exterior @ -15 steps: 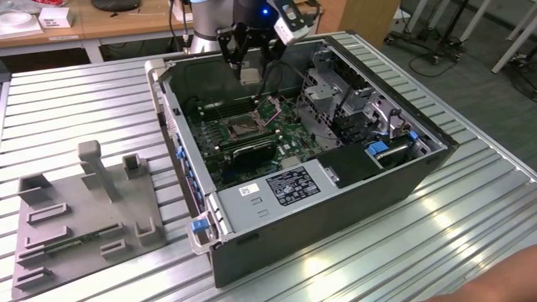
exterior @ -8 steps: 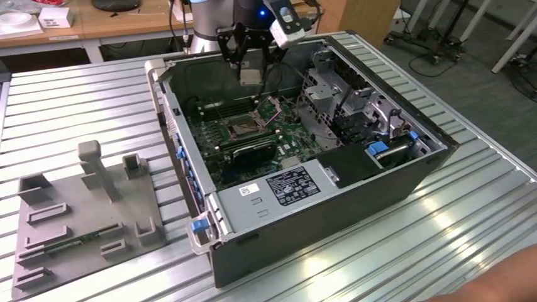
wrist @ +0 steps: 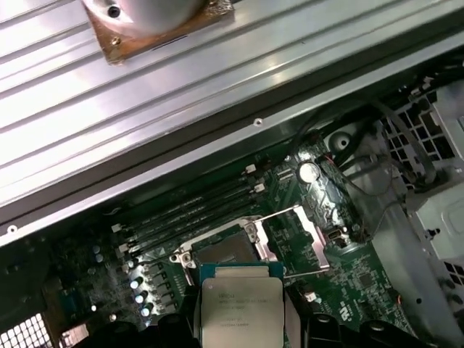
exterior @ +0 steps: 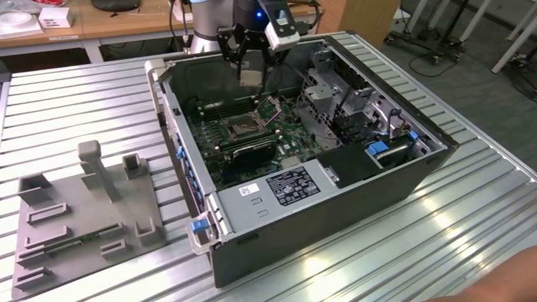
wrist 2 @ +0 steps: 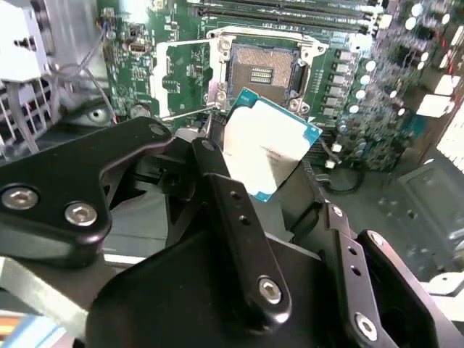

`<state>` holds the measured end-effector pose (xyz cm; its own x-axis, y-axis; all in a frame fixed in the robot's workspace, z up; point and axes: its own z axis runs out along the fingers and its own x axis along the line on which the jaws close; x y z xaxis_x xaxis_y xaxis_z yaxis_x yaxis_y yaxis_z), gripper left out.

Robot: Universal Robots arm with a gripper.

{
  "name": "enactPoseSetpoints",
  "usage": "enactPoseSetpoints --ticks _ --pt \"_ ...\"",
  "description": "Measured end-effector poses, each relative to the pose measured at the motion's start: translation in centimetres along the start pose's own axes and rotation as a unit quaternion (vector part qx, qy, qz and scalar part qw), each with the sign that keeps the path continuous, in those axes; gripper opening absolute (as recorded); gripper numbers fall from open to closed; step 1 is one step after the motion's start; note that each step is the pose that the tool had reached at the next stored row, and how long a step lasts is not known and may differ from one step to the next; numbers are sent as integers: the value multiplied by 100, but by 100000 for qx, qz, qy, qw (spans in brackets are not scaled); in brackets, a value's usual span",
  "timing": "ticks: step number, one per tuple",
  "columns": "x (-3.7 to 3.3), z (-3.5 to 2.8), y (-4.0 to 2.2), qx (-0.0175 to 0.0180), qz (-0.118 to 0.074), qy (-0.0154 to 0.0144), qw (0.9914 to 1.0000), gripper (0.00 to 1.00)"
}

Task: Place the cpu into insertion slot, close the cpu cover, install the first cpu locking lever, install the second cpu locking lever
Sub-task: 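Place the cpu into insertion slot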

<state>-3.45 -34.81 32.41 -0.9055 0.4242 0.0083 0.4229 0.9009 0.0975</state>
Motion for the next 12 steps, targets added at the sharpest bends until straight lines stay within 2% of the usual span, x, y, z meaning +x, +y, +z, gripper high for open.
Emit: enactPoseSetpoints --ticks 3,6,9,12 --pt "0 8 -1 -24 2741 -270 99962 54" --pt "0 17 -2 -48 5416 -533 99852 54" --pt "0 24 -2 -73 8178 -805 99662 54" --pt "0 30 -3 -98 10791 -1059 99410 54"
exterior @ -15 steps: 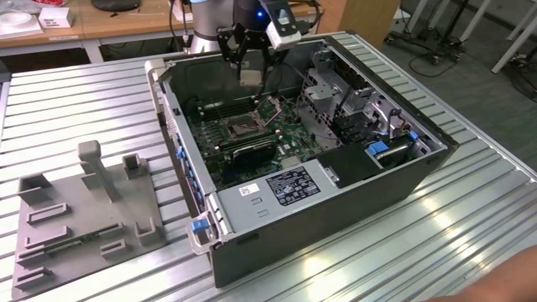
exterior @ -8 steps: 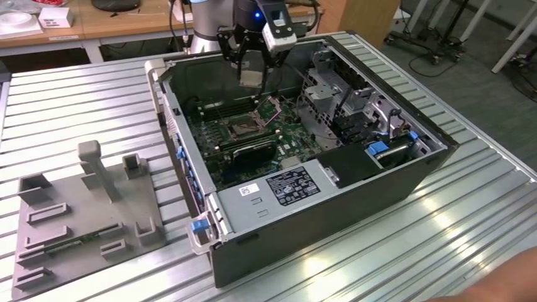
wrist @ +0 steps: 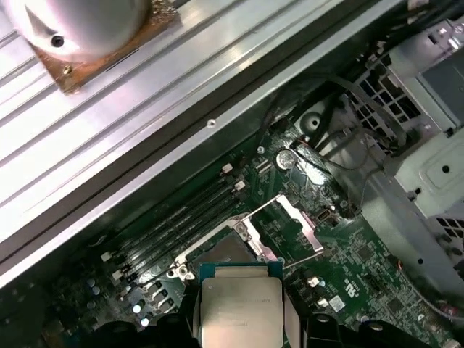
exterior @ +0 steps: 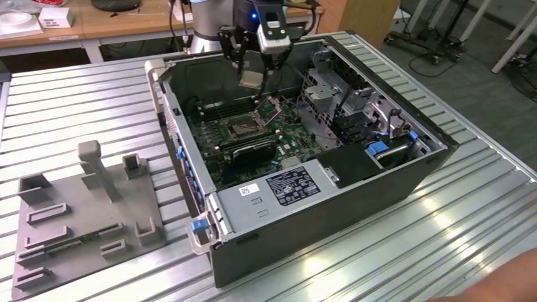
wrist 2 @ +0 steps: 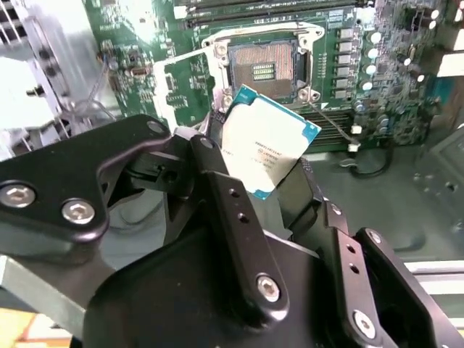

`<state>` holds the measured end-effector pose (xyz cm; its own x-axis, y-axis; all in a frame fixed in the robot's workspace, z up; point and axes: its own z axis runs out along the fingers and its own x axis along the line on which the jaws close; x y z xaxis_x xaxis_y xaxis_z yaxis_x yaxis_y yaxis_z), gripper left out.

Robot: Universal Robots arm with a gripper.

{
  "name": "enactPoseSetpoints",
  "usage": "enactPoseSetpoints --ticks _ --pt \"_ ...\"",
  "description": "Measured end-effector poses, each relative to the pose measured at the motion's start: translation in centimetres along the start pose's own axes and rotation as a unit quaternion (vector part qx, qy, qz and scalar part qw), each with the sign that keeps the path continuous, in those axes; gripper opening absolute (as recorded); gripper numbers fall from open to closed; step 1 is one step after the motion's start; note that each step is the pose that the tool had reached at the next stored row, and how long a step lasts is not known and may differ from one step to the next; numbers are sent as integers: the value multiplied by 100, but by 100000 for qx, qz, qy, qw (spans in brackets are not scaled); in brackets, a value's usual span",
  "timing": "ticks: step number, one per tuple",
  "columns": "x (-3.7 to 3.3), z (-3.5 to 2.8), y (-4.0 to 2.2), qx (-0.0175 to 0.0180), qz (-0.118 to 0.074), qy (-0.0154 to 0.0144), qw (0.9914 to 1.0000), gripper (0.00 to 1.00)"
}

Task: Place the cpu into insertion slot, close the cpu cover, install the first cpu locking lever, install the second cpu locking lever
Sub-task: 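Place the cpu into insertion slot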

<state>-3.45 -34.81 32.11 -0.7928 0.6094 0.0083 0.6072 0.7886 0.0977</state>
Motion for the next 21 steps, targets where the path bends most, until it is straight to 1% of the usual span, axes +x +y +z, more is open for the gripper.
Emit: enactPoseSetpoints --ticks 3,6,8,11,14,16,19,21 --pt "0 5 0 -16 2727 -268 99962 54" --pt "0 10 -1 -35 5416 -531 99852 54" --pt "0 13 -1 -55 7201 -708 99738 54" --pt "0 18 -2 -78 9957 -977 99498 54" --pt "0 25 -2 -102 12622 -1242 99192 54" --pt "0 29 -3 -114 14400 -1415 98948 54" --pt "0 37 -3 -135 17123 -1680 98509 54" --pt "0 41 -4 -153 18885 -1853 98183 54"
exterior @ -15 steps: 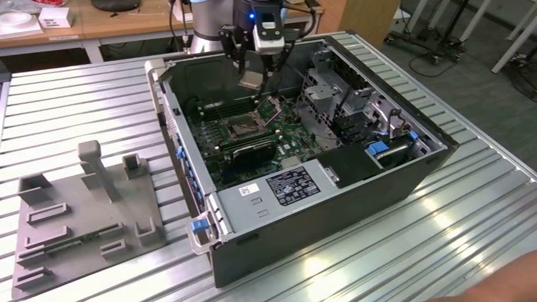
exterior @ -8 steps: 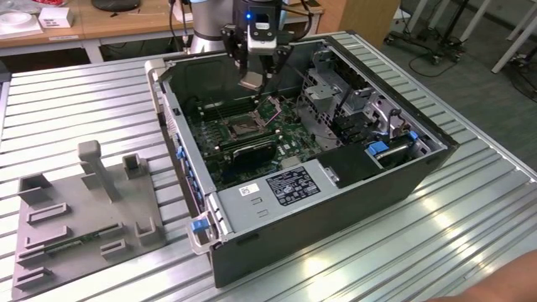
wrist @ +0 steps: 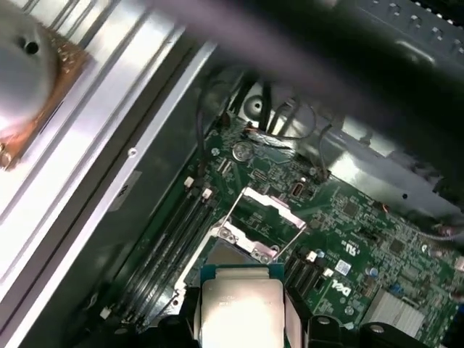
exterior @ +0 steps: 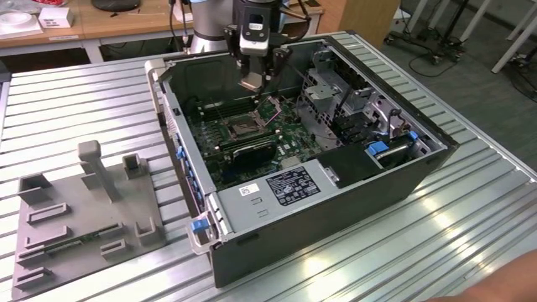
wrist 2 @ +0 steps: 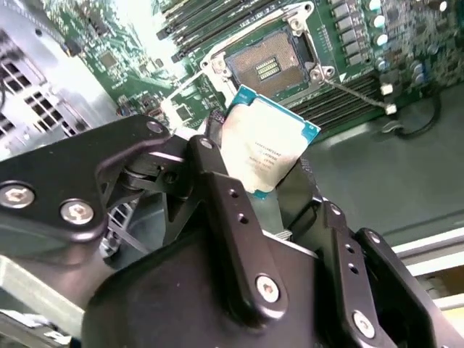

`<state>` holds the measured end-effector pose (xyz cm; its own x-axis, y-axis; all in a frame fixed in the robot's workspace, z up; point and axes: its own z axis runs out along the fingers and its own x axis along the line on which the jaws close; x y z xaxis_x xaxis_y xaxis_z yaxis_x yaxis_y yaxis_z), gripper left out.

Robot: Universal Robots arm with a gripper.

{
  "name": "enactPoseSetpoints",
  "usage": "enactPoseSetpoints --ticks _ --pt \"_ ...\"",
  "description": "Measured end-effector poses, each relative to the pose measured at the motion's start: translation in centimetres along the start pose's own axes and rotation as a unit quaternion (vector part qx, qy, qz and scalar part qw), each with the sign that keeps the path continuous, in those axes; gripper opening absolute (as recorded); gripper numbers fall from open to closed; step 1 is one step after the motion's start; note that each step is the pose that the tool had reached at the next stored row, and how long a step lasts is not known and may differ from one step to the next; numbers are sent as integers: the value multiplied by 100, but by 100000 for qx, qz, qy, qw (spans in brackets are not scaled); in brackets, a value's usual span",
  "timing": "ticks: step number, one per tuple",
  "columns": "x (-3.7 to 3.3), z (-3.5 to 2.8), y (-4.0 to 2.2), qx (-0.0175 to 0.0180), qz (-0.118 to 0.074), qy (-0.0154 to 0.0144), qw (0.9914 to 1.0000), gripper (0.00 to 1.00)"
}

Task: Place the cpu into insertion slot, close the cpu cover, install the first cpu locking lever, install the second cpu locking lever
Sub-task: 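Place the cpu into insertion slot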

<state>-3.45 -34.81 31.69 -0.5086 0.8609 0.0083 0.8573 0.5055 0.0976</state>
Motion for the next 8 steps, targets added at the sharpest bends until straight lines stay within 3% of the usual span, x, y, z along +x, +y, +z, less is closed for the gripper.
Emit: enactPoseSetpoints --ticks 4,8 --pt "0 9 -1 -27 3641 -357 99933 54" --pt "0 20 -2 -57 7294 -717 99731 54"
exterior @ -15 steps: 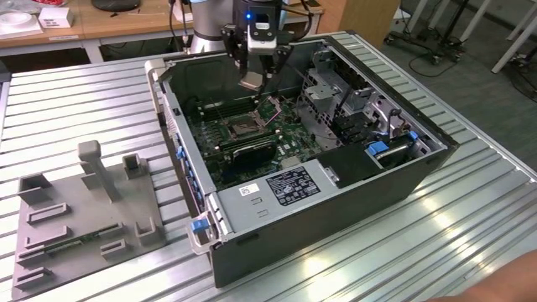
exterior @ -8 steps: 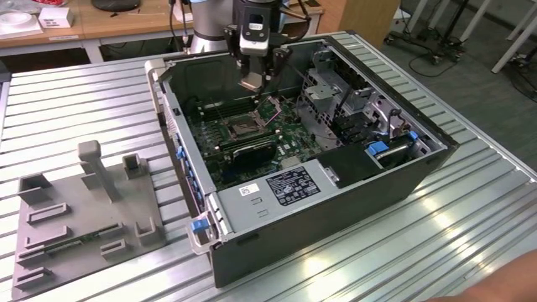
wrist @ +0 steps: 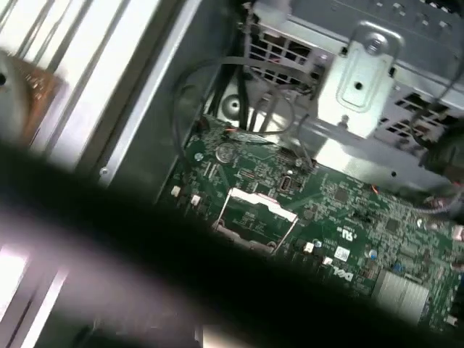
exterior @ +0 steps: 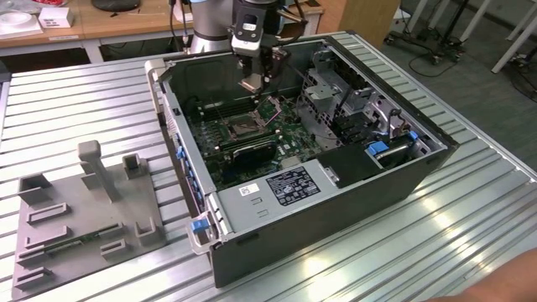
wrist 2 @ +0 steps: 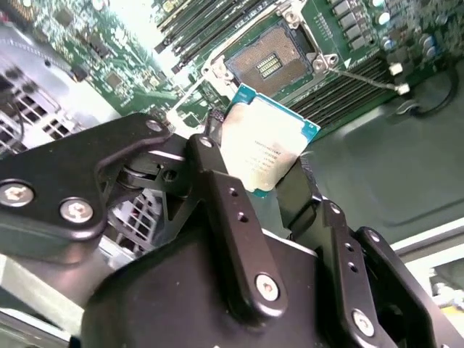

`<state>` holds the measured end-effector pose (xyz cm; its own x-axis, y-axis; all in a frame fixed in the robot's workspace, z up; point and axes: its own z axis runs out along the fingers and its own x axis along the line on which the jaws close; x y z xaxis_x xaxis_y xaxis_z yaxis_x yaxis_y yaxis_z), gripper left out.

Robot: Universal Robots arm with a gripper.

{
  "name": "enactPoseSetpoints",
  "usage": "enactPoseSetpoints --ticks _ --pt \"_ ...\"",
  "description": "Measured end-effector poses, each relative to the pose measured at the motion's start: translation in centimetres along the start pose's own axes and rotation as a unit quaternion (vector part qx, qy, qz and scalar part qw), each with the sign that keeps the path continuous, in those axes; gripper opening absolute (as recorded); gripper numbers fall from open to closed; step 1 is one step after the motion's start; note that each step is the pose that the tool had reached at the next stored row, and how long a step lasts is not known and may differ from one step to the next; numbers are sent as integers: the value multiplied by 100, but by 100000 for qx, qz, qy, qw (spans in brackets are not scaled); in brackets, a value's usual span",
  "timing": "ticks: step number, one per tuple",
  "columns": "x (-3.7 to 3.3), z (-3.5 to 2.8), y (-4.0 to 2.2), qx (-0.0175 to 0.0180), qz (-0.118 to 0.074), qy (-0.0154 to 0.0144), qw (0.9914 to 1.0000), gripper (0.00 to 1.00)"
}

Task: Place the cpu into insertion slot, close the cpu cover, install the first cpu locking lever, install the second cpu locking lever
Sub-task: 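Place the cpu into insertion slot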

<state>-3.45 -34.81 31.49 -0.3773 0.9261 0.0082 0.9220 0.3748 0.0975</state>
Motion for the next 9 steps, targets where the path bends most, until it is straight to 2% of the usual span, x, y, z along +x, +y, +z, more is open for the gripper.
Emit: enactPoseSetpoints --ticks 2,5,9 --pt "0 5 0 -14 1759 -171 99984 54" --pt "0 13 -1 -38 4433 -435 99901 54" --pt "0 23 -2 -71 8084 -791 99670 54"
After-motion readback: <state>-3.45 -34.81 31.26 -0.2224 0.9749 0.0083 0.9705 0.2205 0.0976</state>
